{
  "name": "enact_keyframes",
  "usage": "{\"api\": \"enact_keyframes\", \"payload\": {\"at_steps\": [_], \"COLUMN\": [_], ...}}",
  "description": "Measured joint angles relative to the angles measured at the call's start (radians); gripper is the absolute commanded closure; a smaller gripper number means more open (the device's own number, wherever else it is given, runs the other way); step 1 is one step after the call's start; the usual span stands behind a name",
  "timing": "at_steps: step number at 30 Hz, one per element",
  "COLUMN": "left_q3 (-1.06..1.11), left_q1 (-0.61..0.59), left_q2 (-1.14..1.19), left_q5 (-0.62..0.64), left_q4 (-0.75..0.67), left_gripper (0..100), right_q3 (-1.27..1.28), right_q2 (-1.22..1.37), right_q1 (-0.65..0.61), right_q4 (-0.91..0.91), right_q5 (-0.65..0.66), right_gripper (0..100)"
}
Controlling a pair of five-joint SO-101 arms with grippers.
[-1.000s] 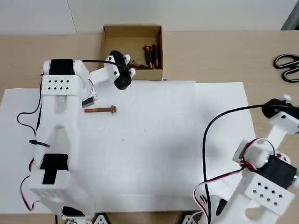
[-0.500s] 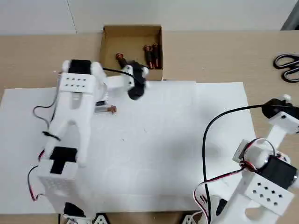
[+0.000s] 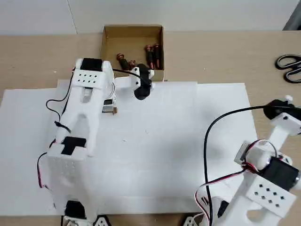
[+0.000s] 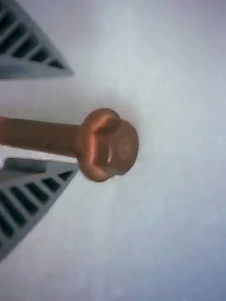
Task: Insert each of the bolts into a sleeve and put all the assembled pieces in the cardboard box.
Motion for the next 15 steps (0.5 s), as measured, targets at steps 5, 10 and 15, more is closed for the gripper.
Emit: {"api": "enact_keyframes", "payload": {"at_steps": [5, 10, 15], "left_q3": [-0.002, -0.002, -0.005], "left_q1": [-0.006, -0.023, -0.031], "left_q2": [0.014, 0.014, 0.049], "left_q5": [0.0, 0.0, 0.0], "left_q4": [0.015, 0.021, 0.021], "left_gripper": [88, 88, 88], "right_q3": [0.0, 0.0, 0.0], "right_q2": [0.0, 0.0, 0.0], "right_q1": [0.0, 0.0, 0.0], "right_q4": [0.0, 0.0, 0.0], "right_q5": [0.0, 0.0, 0.0], "right_gripper": [99.2, 99.2, 99.2]}}
